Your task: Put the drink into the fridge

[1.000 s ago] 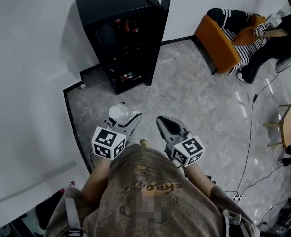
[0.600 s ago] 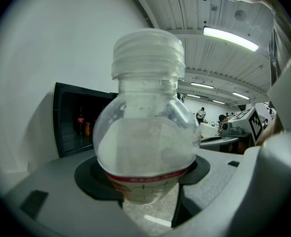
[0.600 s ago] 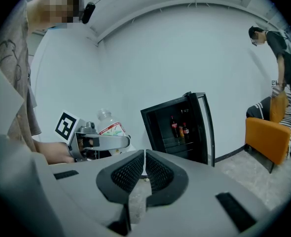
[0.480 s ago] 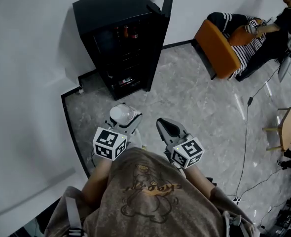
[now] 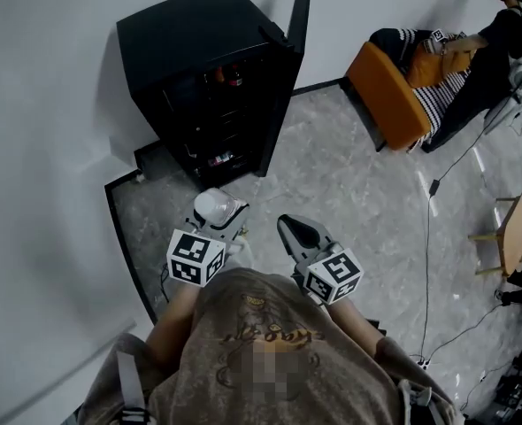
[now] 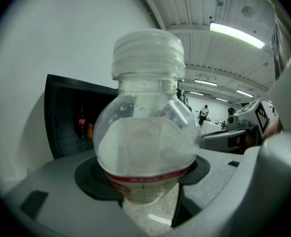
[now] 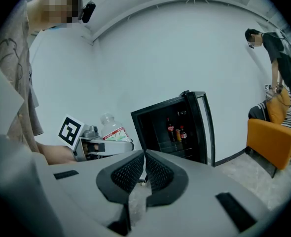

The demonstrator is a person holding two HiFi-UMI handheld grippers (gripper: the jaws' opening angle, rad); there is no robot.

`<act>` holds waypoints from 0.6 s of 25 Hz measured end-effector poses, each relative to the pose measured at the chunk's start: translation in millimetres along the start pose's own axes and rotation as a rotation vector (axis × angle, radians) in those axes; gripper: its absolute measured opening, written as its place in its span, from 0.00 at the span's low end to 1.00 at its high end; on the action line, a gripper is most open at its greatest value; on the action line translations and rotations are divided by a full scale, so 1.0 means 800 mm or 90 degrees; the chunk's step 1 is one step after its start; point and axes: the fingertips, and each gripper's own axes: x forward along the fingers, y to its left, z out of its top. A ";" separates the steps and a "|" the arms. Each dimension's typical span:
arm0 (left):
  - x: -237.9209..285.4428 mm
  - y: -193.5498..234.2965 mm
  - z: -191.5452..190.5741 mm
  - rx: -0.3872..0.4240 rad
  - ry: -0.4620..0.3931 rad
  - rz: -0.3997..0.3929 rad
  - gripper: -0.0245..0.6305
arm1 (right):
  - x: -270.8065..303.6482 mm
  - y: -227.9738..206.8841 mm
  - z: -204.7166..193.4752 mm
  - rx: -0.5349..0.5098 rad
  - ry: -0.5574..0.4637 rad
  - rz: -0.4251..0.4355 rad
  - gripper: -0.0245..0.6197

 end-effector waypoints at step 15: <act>0.083 0.084 0.012 0.006 0.013 0.021 0.50 | 0.075 -0.062 0.043 0.009 -0.001 -0.008 0.08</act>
